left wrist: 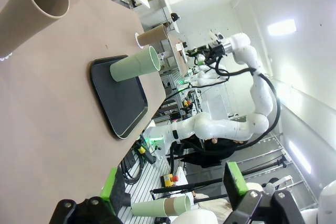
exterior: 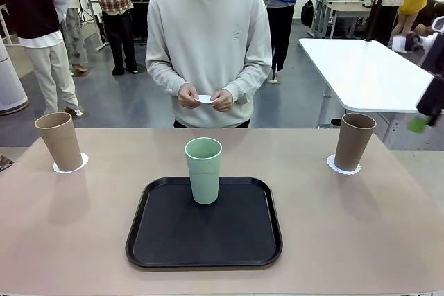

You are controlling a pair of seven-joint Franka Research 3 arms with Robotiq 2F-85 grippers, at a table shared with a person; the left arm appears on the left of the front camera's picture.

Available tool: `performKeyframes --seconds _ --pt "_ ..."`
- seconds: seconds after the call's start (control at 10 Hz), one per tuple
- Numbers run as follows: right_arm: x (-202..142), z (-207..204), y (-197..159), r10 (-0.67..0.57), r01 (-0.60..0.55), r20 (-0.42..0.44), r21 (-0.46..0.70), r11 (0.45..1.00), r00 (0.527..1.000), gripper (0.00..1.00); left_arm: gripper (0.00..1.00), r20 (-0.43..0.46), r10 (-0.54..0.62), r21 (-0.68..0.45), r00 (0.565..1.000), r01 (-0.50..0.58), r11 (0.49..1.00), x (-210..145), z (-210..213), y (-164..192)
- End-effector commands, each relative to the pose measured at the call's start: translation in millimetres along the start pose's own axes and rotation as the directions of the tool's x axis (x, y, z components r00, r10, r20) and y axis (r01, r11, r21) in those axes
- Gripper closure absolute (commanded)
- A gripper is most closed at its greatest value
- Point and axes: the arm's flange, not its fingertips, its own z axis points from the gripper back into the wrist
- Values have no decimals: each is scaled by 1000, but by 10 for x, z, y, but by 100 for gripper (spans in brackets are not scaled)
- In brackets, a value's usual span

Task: Place coasters on the table and set cups on them.
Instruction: Take one Reusable plastic cup from the Flat Tray and place it on a coaster set by the human.

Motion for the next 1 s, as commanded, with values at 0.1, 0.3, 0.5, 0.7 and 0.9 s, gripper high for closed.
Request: performKeyframes --seconds 0.1,0.3,0.5,0.7,0.9 --pt "-347 -237 663 20 -28 -221 -30 999 975 0 0 4 -6 -6 1000 6 1000 -8 14 -23" --pt "-475 -378 747 53 -51 -77 22 998 996 0 0 4 -6 -6 1000 6 1000 -8 14 -23" --pt "-466 -277 805 47 -48 -183 -3 999 982 0 0 4 -6 -6 1000 6 1000 -8 14 -23" --pt "-596 -379 356 -116 68 195 239 969 974 0 0 4 -6 -6 1000 6 1000 -8 14 -23" --pt "-930 -739 -298 -314 -129 430 737 663 847 0 0 4 -6 -6 1000 6 1000 -8 14 -23"
